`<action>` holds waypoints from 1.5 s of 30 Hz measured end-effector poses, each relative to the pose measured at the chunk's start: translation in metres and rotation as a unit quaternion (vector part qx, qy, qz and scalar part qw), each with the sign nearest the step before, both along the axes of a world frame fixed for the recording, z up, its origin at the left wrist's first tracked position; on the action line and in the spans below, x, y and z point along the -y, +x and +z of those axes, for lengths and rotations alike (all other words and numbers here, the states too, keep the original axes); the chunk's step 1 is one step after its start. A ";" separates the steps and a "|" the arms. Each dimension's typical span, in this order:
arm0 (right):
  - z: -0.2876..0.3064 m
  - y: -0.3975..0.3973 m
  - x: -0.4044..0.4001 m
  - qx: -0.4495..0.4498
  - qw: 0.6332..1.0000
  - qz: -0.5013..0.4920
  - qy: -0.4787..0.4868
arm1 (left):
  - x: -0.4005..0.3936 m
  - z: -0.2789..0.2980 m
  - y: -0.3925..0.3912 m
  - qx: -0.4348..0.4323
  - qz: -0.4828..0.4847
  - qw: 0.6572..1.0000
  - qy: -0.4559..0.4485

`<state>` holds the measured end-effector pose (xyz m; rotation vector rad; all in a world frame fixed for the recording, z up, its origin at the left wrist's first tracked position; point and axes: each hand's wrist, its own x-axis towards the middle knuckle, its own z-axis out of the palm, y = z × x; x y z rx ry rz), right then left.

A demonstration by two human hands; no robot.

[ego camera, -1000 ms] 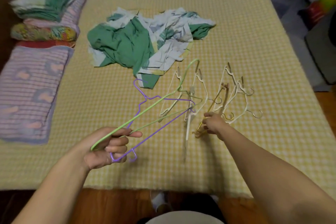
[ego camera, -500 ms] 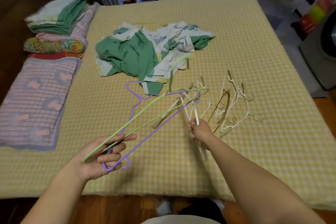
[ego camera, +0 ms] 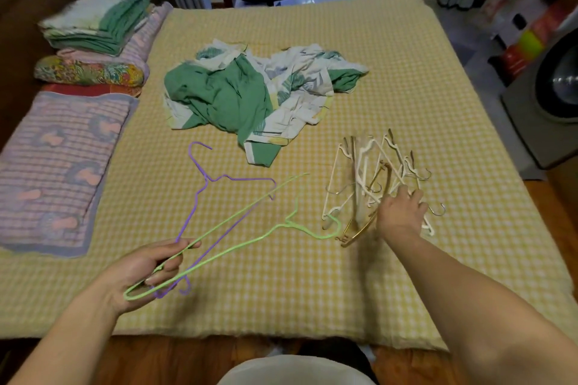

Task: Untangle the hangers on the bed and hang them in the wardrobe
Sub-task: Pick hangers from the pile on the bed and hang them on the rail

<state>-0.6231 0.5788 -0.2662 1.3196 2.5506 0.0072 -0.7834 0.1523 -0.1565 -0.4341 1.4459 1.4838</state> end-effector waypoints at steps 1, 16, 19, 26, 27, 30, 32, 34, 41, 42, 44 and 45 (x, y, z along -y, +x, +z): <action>0.000 0.000 -0.002 0.013 1.000 -0.017 -0.013 | 0.004 0.000 -0.003 -0.022 0.003 1.000 -0.008; -0.023 -0.007 -0.028 -0.260 0.893 -0.225 -0.291 | -0.025 -0.026 0.007 -0.352 0.102 0.902 -0.227; -0.018 0.023 -0.045 -0.148 0.937 -0.211 -0.235 | -0.041 -0.031 0.017 -0.327 0.125 0.911 -0.216; -0.039 0.075 -0.104 -0.057 0.950 -0.228 -0.205 | -0.089 -0.040 0.040 -0.314 0.130 0.914 -0.221; -0.039 0.077 -0.112 -0.066 0.948 -0.232 -0.208 | -0.097 -0.041 0.043 -0.312 0.127 0.914 -0.225; -0.033 0.079 -0.133 -0.099 0.939 -0.231 -0.234 | -0.125 -0.044 0.053 -0.308 0.116 0.917 -0.227; -0.023 0.077 -0.145 -0.135 0.933 -0.207 -0.263 | -0.150 -0.042 0.061 -0.310 0.104 0.921 -0.214; -0.014 0.071 -0.146 -0.127 0.939 -0.168 -0.273 | -0.169 -0.038 0.069 -0.307 0.097 0.927 -0.190; 0.071 0.052 0.012 -0.254 0.655 -0.168 -0.692 | -0.223 -0.042 0.109 -0.289 0.055 0.950 -0.110; 0.073 0.050 0.036 -0.261 0.616 -0.179 -0.721 | -0.230 -0.044 0.115 -0.289 0.049 0.951 -0.102; 0.071 0.047 0.069 -0.322 0.569 -0.222 -0.723 | -0.242 -0.047 0.123 -0.295 0.026 0.951 -0.090; 0.071 0.044 0.079 -0.369 0.546 -0.255 -0.708 | -0.247 -0.048 0.125 -0.297 0.020 0.951 -0.089</action>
